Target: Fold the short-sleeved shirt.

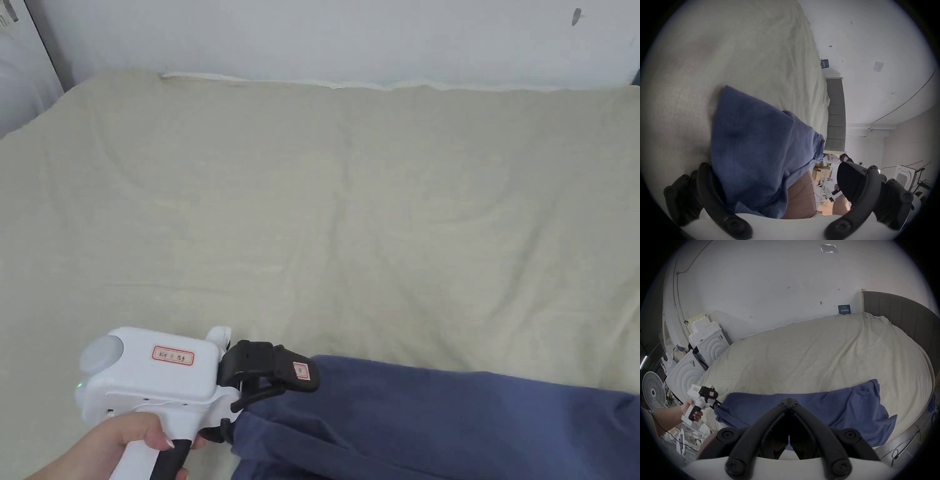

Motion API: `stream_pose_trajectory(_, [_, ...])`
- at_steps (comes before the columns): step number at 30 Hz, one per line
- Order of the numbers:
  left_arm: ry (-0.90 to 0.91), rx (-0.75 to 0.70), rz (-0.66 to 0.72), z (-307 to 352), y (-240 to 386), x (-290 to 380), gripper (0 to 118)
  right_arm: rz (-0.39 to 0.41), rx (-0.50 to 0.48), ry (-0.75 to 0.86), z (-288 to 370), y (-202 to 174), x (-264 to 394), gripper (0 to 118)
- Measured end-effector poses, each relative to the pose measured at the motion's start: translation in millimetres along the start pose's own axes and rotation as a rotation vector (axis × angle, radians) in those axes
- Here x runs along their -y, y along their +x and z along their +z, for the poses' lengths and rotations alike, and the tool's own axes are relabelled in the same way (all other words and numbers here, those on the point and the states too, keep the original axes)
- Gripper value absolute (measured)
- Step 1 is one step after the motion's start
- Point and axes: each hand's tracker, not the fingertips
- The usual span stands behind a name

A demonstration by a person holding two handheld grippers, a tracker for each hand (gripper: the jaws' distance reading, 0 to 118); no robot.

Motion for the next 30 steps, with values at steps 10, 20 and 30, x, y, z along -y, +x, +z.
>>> stream_pose_trajectory(10, [0.096, -0.354, -0.11, -1.0, 24.4, 5.2, 7, 0.009, -0.017, -0.004, 11.7, 8.9, 4.0, 0])
stream_pose_trajectory(20, [0.112, -0.683, -0.391, 16.4, 94.5, 20.0, 7, -0.02, -0.021, 0.003, 22.0, 27.8, 7.4, 0])
stream_pose_trajectory(30, [0.133, -0.9, -0.557, 6.4, 170.5, 38.7, 7, -0.082, -0.075, 0.048, 28.3, 47.8, 13.7, 0])
